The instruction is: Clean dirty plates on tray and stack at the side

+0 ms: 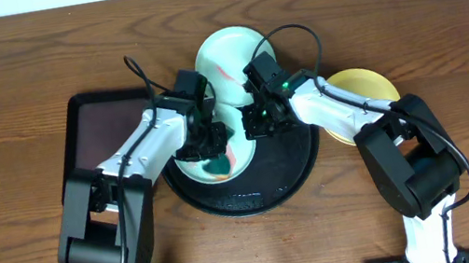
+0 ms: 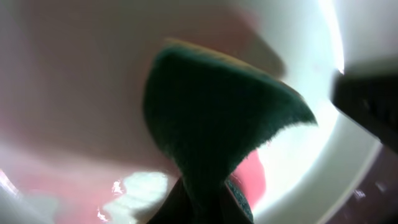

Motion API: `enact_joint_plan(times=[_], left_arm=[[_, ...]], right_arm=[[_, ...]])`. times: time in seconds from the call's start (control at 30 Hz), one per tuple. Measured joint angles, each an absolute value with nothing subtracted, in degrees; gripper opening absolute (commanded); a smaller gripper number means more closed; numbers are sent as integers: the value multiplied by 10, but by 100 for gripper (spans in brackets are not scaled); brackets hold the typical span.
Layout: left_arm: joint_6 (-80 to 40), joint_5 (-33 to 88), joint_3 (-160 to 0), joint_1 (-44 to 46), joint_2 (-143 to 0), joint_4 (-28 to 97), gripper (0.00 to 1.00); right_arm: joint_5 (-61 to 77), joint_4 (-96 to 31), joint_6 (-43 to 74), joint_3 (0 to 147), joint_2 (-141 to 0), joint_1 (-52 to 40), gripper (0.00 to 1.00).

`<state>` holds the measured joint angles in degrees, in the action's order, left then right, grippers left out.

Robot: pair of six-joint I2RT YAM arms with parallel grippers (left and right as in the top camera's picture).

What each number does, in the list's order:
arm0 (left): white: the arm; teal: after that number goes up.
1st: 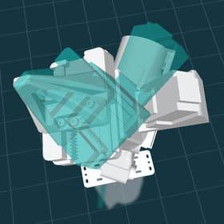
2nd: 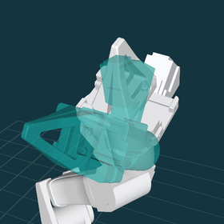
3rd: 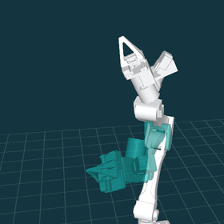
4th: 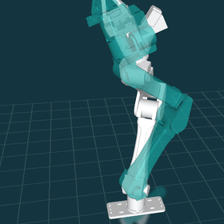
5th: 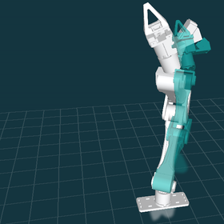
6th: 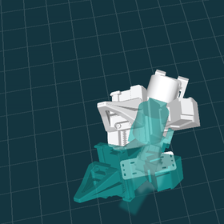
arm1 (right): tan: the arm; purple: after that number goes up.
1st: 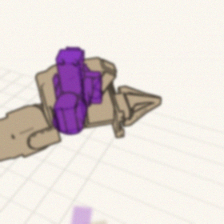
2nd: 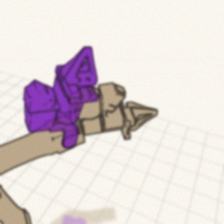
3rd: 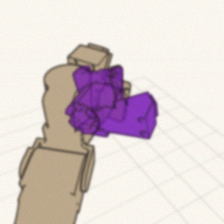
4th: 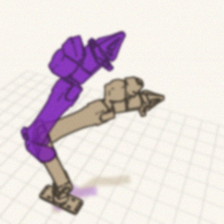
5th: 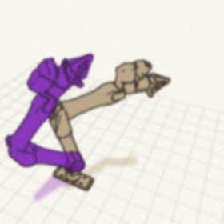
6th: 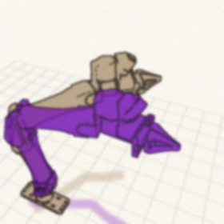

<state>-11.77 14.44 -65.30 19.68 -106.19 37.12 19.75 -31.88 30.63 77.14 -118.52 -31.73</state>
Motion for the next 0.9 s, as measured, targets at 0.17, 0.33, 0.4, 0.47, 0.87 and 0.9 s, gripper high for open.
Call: enact_joint_plan(times=[0.17,0.33,0.4,0.47,0.87,0.9], left_arm=[[-155,31,-654,215,-1060,346,7],[-170,-91,-679,205,-1060,379,7],[-173,-117,-700,198,-1060,414,7],[-176,-130,-727,194,-1060,447,7],[-180,-69,-801,99,-962,566,8],[-180,-64,-801,81,-961,573,7]], right_arm=[[197,-318,310,772,-1185,-317,1],[197,-318,310,772,-1185,-317,1],[197,-316,310,772,-1185,-317,1],[197,-316,309,772,-1185,-317,1],[178,-419,236,818,-1187,-319,1],[167,-434,227,829,-1187,-322,1]])
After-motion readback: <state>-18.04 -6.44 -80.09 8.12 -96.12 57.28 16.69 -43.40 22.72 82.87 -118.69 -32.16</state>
